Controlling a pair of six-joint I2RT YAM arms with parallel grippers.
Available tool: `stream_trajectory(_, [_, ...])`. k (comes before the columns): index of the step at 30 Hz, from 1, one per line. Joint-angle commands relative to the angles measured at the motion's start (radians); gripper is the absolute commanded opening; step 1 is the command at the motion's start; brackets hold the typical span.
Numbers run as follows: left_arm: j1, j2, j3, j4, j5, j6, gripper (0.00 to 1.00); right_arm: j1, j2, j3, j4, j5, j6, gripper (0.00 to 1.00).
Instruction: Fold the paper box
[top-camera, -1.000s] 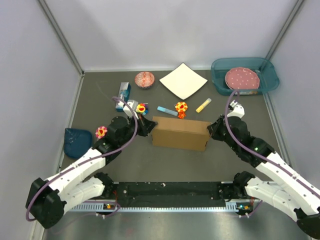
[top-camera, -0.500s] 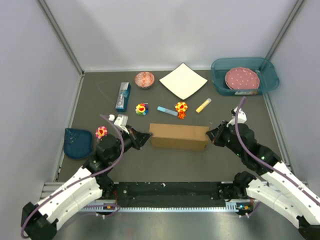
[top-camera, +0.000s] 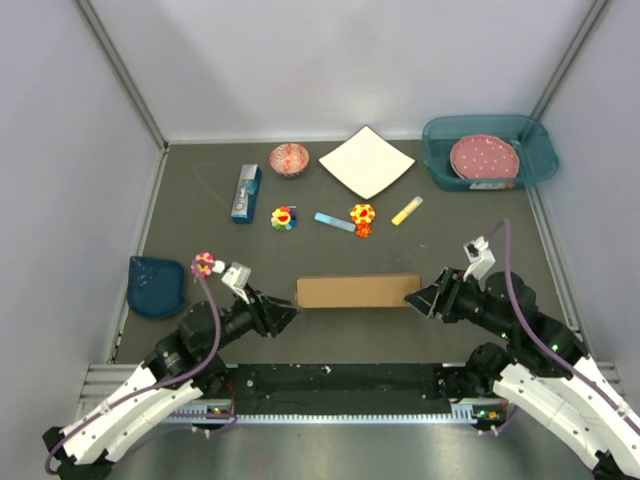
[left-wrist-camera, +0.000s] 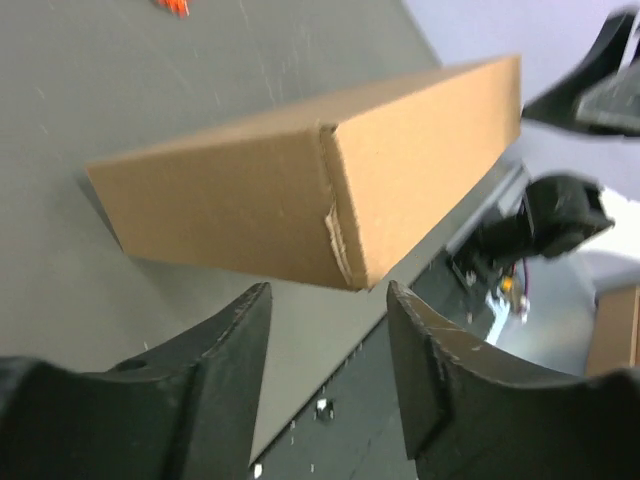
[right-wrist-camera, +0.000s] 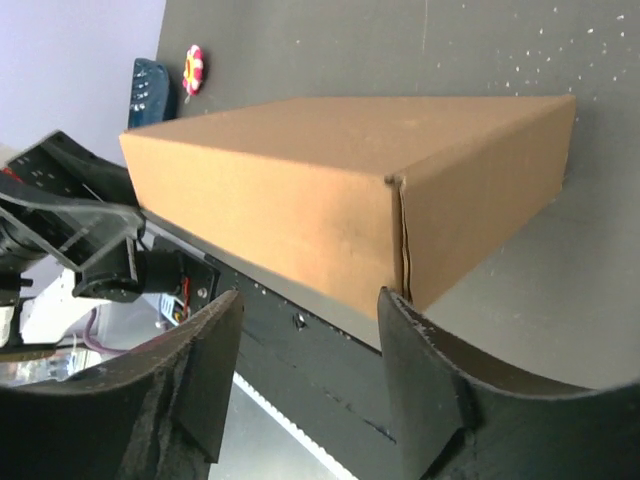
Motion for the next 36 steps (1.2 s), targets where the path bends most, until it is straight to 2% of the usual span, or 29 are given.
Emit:
stream_trajectory(1, [-0.001, -0.087, 0.024, 0.06, -0.132, -0.036, 0.57, 0.009, -0.014, 0.046, -0.05, 0.011, 0.014, 0.59])
stream_trajectory(7, [-0.002, -0.024, 0.097, 0.067, -0.129, -0.019, 0.59, 0.01, -0.042, 0.063, -0.049, 0.019, 0.0, 0.6])
stream_trajectory(11, [-0.002, -0.048, 0.126, 0.056, -0.23, -0.019, 0.59, 0.009, -0.117, 0.064, -0.04, 0.066, 0.009, 0.59])
stream_trajectory(14, [-0.002, -0.062, 0.128, 0.111, -0.327, -0.001, 0.58, 0.01, -0.162, 0.092, -0.038, 0.135, 0.008, 0.59])
stream_trajectory(16, [-0.002, -0.048, 0.143, 0.084, -0.367, 0.002, 0.58, 0.01, -0.151, 0.1, -0.067, 0.171, 0.008, 0.59])
stream_trajectory(19, [-0.002, 0.034, 0.159, 0.001, -0.392, -0.03, 0.59, 0.009, -0.05, 0.075, -0.122, 0.162, 0.023, 0.61])
stream_trajectory(22, [-0.001, 0.149, 0.139, -0.041, -0.334, -0.082, 0.61, 0.009, 0.077, 0.017, -0.133, 0.137, 0.046, 0.62])
stream_trajectory(24, [-0.002, 0.243, 0.108, -0.039, -0.233, -0.112, 0.62, 0.009, 0.152, -0.018, -0.127, 0.12, 0.064, 0.63])
stream_trajectory(28, [-0.004, 0.404, 0.062, -0.016, -0.094, -0.168, 0.64, 0.01, 0.225, -0.122, -0.072, 0.088, 0.092, 0.64])
stream_trajectory(33, [-0.002, 0.412, -0.034, 0.134, -0.002, -0.192, 0.65, 0.01, 0.229, -0.21, 0.046, 0.03, 0.112, 0.64])
stream_trajectory(36, [-0.004, 0.438, -0.061, 0.2, 0.016, -0.188, 0.63, 0.01, 0.234, -0.271, 0.139, -0.004, 0.127, 0.6])
